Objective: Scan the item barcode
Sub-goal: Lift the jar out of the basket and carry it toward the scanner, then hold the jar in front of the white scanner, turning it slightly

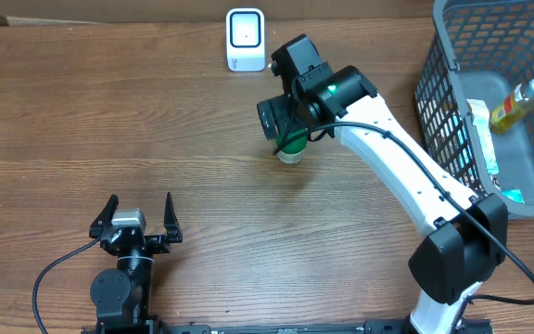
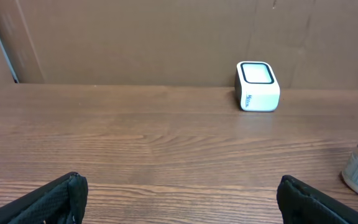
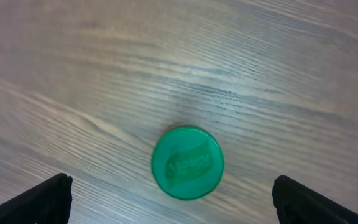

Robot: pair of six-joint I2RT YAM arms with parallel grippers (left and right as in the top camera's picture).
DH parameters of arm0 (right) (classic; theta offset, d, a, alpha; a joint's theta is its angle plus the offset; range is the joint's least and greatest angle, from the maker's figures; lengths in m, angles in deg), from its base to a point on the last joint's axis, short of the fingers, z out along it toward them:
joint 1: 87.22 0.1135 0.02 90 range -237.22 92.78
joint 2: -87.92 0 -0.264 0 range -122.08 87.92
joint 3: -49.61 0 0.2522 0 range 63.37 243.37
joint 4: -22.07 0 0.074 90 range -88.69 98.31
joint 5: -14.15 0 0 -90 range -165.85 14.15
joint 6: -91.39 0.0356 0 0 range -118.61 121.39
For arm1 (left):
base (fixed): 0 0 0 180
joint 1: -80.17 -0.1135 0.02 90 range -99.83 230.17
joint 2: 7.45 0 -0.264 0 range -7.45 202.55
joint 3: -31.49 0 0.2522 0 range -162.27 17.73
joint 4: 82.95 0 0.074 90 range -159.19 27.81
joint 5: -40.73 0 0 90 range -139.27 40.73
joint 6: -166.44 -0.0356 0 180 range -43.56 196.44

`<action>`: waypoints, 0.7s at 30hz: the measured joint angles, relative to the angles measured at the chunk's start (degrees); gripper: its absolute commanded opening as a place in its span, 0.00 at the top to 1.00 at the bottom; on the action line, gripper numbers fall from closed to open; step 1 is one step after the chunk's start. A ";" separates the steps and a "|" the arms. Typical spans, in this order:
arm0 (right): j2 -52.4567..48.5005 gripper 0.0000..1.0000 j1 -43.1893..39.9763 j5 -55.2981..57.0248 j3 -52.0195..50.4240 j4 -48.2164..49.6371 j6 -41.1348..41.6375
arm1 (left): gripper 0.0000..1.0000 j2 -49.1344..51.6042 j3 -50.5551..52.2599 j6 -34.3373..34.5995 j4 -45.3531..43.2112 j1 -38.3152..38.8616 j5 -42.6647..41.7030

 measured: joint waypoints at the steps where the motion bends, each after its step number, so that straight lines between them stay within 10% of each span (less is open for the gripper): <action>1: -0.66 0.00 -0.02 -0.13 0.00 -0.02 -1.86 | 0.00 0.00 0.00 0.00 0.00 0.00 0.00; 15: -12.37 0.00 -0.02 2.99 -0.09 1.64 -12.41 | 0.00 0.00 0.00 0.00 0.00 0.00 0.00; 21: -12.37 0.19 -0.02 3.96 -0.09 -0.31 -11.26 | 0.00 0.00 0.00 0.00 0.00 0.00 0.00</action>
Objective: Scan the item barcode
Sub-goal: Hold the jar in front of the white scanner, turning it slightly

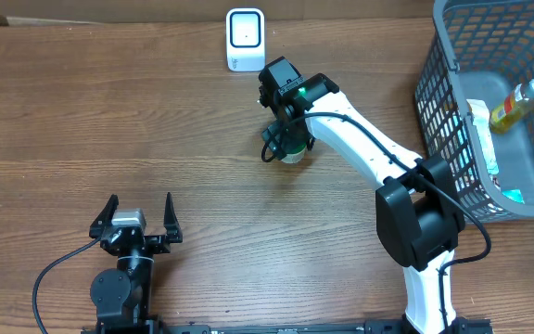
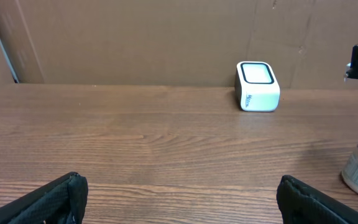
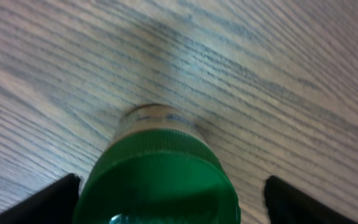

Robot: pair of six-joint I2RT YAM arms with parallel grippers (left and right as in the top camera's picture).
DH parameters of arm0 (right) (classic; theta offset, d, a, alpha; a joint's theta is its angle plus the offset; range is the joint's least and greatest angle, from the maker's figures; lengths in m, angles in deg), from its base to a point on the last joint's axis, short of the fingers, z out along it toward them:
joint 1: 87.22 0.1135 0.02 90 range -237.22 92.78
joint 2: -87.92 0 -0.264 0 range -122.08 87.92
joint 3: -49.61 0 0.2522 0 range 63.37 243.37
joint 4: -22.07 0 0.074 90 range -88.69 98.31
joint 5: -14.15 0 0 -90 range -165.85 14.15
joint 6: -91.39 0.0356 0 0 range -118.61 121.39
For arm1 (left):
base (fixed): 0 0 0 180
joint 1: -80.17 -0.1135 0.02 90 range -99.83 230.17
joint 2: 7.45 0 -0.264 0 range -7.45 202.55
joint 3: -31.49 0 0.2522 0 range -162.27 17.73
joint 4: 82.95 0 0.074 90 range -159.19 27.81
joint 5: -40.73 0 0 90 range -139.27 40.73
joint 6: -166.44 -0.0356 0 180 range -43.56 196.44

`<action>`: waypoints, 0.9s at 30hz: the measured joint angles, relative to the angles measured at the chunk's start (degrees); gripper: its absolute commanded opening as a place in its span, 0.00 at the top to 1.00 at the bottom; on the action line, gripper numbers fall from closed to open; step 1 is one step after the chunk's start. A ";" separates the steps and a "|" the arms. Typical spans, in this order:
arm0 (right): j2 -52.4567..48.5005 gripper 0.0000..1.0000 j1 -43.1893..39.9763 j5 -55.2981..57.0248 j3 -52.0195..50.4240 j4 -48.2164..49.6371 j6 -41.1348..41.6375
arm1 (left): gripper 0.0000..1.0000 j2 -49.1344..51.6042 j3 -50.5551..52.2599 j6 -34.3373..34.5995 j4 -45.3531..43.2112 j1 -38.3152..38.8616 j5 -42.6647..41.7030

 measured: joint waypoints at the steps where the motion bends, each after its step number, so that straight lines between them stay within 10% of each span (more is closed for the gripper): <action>1: 0.00 0.21 0.00 0.04 0.00 -0.28 0.70 | 0.01 0.00 0.00 0.00 0.00 0.00 0.00; 6: 0.00 0.39 0.02 0.04 0.00 -0.59 5.46 | 0.00 0.00 0.00 0.00 0.00 0.00 0.00; 12: 0.00 0.39 -0.04 -0.22 0.13 -2.10 16.81 | 0.00 0.00 0.00 0.00 0.00 0.00 0.00; 20: -0.09 0.00 -0.15 -10.71 0.17 -3.82 38.03 | 0.00 0.00 0.00 0.00 0.00 0.00 0.00; 27: -0.09 0.00 0.17 -14.51 0.44 -7.58 35.47 | 0.01 0.00 0.00 0.00 0.00 0.00 0.00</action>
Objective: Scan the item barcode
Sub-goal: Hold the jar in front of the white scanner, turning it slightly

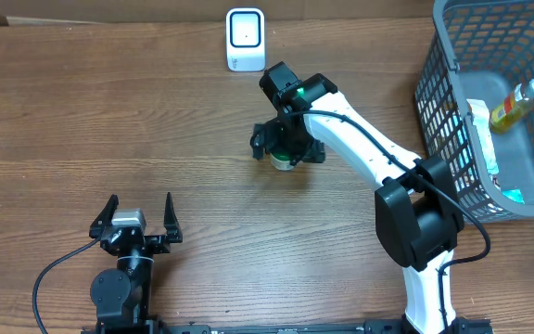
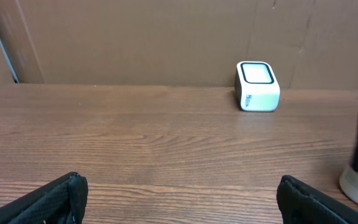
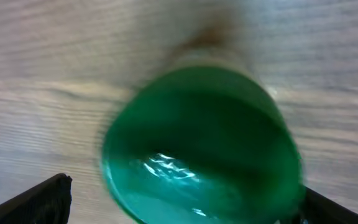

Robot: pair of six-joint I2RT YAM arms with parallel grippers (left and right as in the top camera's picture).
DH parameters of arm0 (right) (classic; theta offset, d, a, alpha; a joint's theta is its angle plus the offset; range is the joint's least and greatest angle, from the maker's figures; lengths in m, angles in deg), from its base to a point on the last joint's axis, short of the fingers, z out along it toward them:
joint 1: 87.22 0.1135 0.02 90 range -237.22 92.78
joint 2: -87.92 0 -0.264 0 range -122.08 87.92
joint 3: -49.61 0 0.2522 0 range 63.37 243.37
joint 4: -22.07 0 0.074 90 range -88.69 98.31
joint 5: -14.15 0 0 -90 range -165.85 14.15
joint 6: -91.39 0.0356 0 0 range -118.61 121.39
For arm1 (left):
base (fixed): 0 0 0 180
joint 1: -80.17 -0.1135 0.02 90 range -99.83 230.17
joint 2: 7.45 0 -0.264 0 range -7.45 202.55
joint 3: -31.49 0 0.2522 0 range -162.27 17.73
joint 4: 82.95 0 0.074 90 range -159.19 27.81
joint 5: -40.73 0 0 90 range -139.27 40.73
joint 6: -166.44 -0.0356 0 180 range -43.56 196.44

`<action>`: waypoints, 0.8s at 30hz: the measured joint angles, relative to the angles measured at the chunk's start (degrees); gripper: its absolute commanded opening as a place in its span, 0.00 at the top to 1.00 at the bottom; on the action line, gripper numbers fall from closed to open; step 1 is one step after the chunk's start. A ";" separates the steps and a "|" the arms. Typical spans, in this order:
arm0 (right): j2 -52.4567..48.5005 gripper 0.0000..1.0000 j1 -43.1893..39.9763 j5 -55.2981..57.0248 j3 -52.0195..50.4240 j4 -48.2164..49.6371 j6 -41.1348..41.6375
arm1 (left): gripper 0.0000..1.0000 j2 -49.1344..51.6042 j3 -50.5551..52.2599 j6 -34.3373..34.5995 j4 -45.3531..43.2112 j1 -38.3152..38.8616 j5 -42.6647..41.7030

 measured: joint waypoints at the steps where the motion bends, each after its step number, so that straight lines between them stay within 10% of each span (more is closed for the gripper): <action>1: 0.00 0.00 -0.31 0.37 0.20 -1.42 -1.88 | 0.01 0.00 0.00 0.00 0.00 0.00 0.02; 24: 0.00 0.09 -0.90 7.61 2.08 4.76 -13.44 | 0.00 0.00 0.00 0.00 0.00 0.00 0.00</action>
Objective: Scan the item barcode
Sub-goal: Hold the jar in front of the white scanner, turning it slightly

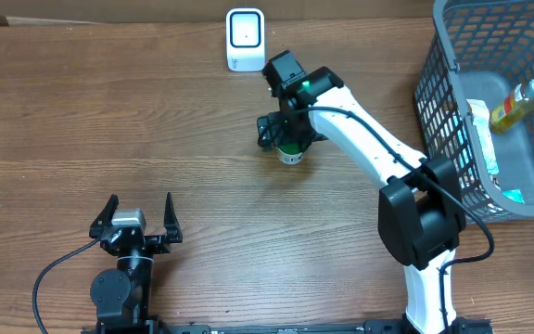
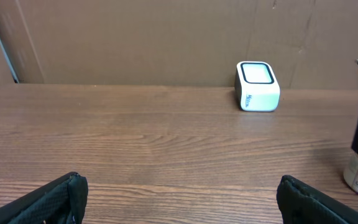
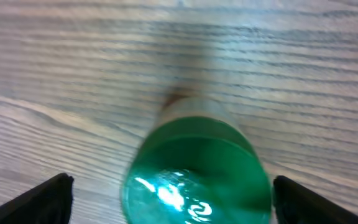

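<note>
A small jar with a green cap (image 1: 291, 153) stands on the wooden table, in front of the white barcode scanner (image 1: 246, 39). My right gripper (image 1: 286, 131) hangs over it, open, one finger on each side of the cap (image 3: 197, 168). The right fingertip (image 3: 303, 199) is close to the cap and the left one stands apart from it. In the left wrist view the jar shows at the right edge, half hidden by a dark finger, with the scanner (image 2: 257, 86) beyond. My left gripper (image 1: 139, 215) rests open near the front edge, holding nothing.
A grey mesh basket (image 1: 452, 83) at the far right holds a yellow bottle (image 1: 515, 104) and some packets. A cardboard wall (image 2: 166, 37) closes off the back of the table.
My right gripper has shifted slightly back and to the right with the jar still between its open fingers. The cap looks smaller and lower in the right wrist view. The left arm has not moved.
My right gripper was open well above the jar, the cap small below it. Then it was low, close over the cap. Then its fingers straddled the jar, which sat a little to the left. Now they straddle the jar slightly farther right.
</note>
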Robot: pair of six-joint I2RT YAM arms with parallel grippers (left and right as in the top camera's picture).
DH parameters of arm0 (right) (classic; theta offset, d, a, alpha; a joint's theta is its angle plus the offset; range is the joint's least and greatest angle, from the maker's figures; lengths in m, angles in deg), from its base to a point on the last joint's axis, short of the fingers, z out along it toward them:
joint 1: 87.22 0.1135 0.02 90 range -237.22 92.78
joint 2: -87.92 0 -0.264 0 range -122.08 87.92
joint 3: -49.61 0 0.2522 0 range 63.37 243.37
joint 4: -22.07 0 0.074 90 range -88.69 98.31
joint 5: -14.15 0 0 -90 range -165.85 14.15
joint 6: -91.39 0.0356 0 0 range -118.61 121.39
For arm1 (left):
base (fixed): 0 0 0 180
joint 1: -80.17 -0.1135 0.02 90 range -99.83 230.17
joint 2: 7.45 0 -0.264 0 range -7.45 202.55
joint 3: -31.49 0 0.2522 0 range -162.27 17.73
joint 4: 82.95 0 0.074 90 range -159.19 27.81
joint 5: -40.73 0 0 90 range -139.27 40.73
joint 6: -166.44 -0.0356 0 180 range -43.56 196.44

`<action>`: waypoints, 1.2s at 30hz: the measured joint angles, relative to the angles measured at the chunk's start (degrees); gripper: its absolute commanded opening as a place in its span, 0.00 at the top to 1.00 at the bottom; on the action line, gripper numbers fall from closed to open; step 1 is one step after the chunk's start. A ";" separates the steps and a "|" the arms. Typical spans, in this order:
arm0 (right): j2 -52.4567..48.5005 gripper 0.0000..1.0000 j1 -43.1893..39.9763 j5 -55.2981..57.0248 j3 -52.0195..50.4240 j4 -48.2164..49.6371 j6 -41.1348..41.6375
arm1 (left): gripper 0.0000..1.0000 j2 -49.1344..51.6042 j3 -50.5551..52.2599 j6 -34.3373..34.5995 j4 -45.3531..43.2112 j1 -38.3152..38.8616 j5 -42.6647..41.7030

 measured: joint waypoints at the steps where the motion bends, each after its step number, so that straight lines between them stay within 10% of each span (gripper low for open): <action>1: 0.00 0.12 0.17 0.28 -0.17 0.94 0.70 | 0.00 0.00 -0.02 0.00 0.00 0.00 0.00; 12: 0.00 0.29 0.00 1.29 -1.55 2.40 4.70 | 0.00 0.00 0.00 0.00 0.00 0.00 0.00; 31: 0.00 0.29 8.24 0.70 -1.55 2.27 3.13 | 0.00 0.00 0.00 0.00 0.00 0.00 0.00; 36: 0.00 0.00 10.10 0.70 -1.55 2.01 0.26 | 0.01 0.00 0.00 0.00 0.00 0.00 0.02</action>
